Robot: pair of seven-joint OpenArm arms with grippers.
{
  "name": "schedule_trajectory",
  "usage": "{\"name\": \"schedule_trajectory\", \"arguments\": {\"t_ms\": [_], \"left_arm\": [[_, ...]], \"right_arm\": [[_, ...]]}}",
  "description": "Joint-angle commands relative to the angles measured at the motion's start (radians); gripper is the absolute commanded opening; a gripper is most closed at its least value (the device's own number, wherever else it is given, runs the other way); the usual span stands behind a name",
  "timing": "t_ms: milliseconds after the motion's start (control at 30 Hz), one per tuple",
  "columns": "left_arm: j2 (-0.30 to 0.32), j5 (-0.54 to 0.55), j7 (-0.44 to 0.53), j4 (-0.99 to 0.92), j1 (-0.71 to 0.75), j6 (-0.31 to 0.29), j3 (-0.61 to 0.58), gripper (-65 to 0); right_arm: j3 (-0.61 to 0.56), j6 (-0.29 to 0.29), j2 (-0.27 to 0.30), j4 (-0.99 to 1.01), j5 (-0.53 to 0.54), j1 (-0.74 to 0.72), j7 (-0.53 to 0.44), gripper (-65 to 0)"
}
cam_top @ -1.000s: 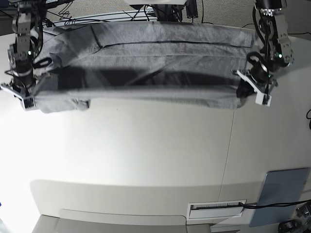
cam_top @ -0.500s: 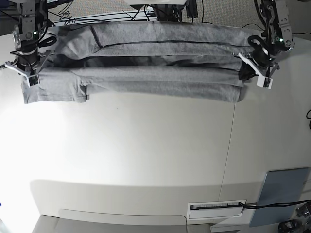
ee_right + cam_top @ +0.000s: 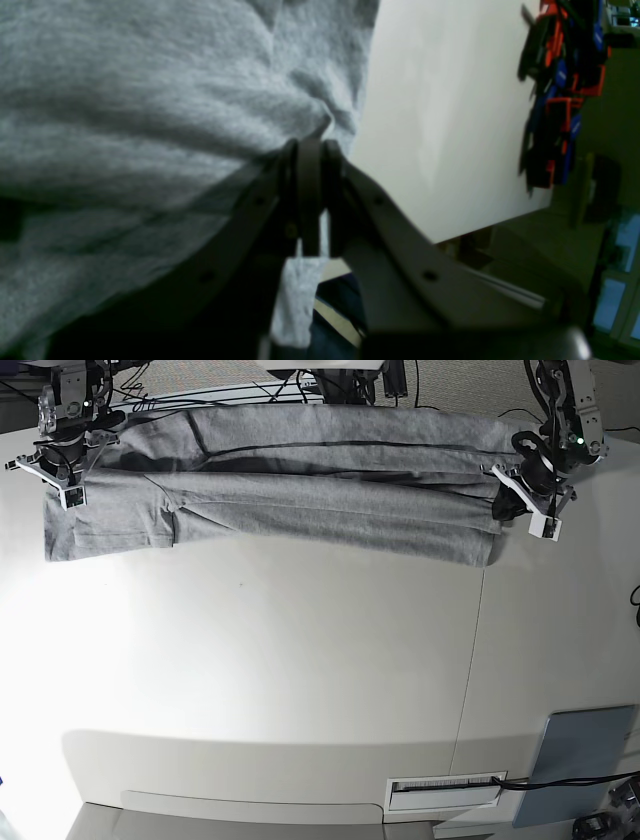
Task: Fold the T-shirt properly
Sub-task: 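Lift the hem with both grippers and fold it toward the collar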
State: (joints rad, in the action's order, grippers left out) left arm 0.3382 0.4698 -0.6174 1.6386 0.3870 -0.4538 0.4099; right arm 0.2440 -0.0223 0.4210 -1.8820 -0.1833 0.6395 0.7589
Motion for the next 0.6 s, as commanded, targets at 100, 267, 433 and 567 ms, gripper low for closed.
{"name": "schedule_trajectory", "arguments": {"t_ms": [100,267,433,567], "left_arm": [[0.016,0.002,-0.007,0.054,0.004,0.008,0.013,-65.0],[0.016,0.002,-0.021,0.076,0.019,0.008,0.012,-65.0],[0.016,-0.008,-0.023,0.076,0.035,0.008,0.013,-65.0],[0.017,-0.027,-0.025,0.077,0.048,0.007,0.013,-63.7]], "right_arm": [[0.013,0.023,0.019,-0.016,-0.019,0.003,0.003,-65.0],[0.013,0.002,0.019,-0.016,0.012,-0.004,0.006,-60.1],[0.013,-0.109,0.02,-0.016,0.014,-0.028,-0.003,-47.6],[0.013,-0.134,0.021,-0.016,0.015,-0.055,-0.004,-47.3]]}}
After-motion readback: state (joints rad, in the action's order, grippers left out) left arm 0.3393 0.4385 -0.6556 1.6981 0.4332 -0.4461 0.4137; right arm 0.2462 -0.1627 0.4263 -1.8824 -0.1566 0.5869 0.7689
